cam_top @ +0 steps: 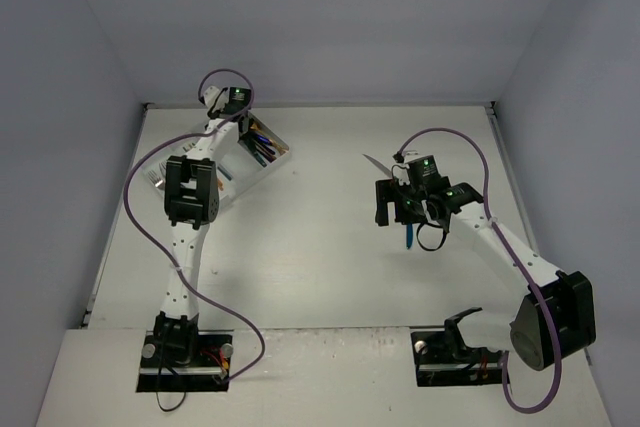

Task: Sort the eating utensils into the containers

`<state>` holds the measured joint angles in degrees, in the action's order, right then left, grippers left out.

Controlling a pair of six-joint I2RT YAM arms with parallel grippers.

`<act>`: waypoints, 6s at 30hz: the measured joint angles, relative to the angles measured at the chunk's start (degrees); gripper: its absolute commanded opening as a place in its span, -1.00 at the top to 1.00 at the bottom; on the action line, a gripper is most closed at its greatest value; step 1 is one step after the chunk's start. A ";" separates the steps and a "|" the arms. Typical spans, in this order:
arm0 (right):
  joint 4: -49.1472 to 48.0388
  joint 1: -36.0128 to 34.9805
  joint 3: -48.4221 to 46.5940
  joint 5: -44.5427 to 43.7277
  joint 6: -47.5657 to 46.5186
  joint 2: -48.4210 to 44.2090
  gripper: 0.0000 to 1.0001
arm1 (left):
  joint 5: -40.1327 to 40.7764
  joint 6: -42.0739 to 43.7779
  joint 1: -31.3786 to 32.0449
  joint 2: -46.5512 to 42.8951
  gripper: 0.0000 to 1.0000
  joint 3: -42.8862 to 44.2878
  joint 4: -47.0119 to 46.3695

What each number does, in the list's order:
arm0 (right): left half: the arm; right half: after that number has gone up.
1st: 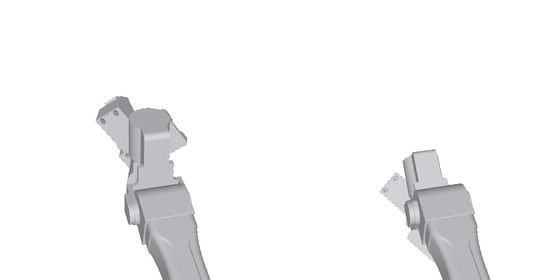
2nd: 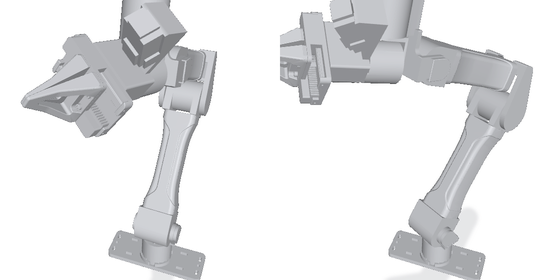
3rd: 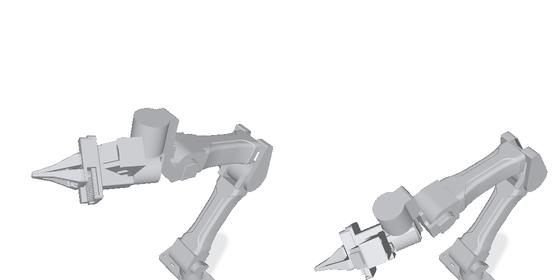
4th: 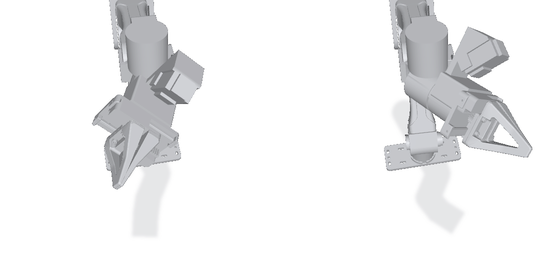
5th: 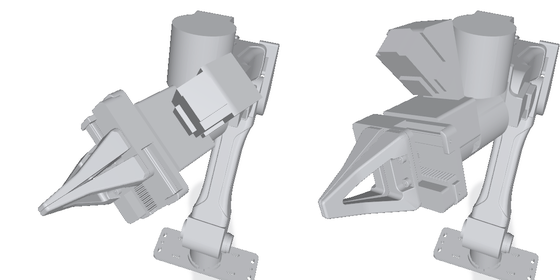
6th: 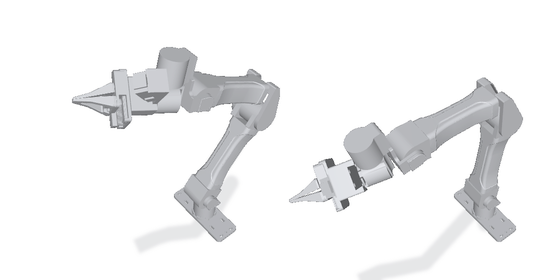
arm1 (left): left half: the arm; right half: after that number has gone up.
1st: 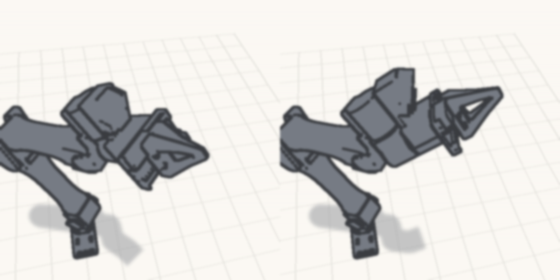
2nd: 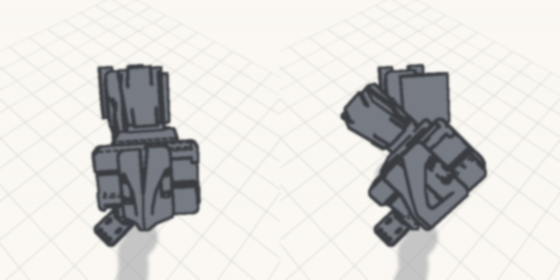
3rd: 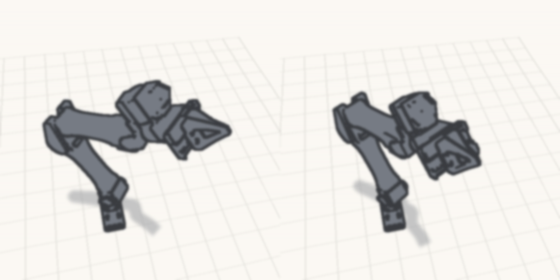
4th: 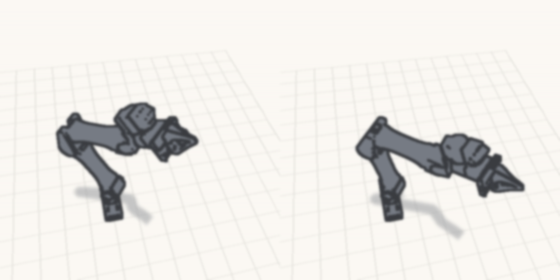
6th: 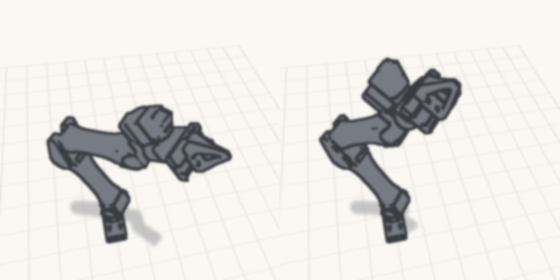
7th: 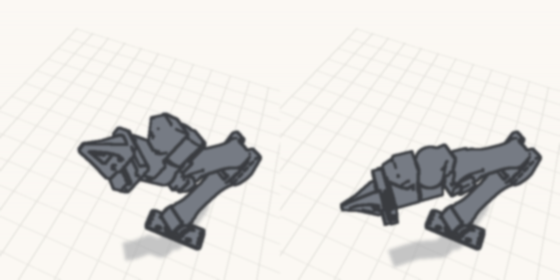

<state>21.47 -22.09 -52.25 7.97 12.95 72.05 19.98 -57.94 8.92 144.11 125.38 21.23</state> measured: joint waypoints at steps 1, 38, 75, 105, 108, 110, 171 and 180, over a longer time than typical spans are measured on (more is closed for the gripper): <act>0.00 0.00 0.00 0.00 -0.01 0.00 -0.68 | -0.09 -0.12 -0.04 0.02 0.73 0.00 -0.08; -0.10 0.04 0.00 0.00 0.00 -0.58 -0.68 | -5.30 -4.58 -2.43 -31.11 1.00 -31.19 -10.07; 2.43 6.84 5.70 -11.69 12.44 0.00 -0.55 | -24.19 17.30 -0.90 -44.53 0.07 -37.76 1.90; -9.13 8.89 -2.53 -10.08 11.23 25.56 0.67 | -36.58 27.77 7.79 -63.12 0.07 -57.68 6.64; -9.47 8.63 -2.99 -10.67 10.67 26.11 0.98 | -36.75 27.77 7.79 -63.14 0.07 -57.77 6.65; -9.90 8.04 -3.53 -10.81 10.57 26.69 1.00 | -37.13 27.75 7.79 -63.14 0.07 -58.09 6.61; -1.07 -12.76 -8.66 9.34 8.56 2.55 1.00 | -53.84 2.55 25.72 -49.59 0.50 -57.12 -21.83; -1.15 -13.00 -8.74 8.17 9.33 2.25 0.29 | -53.48 0.10 27.41 -48.12 1.00 -56.38 -24.95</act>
<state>20.32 -35.09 -60.99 16.14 22.28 74.30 -33.50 -57.84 36.34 95.98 69.00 -3.71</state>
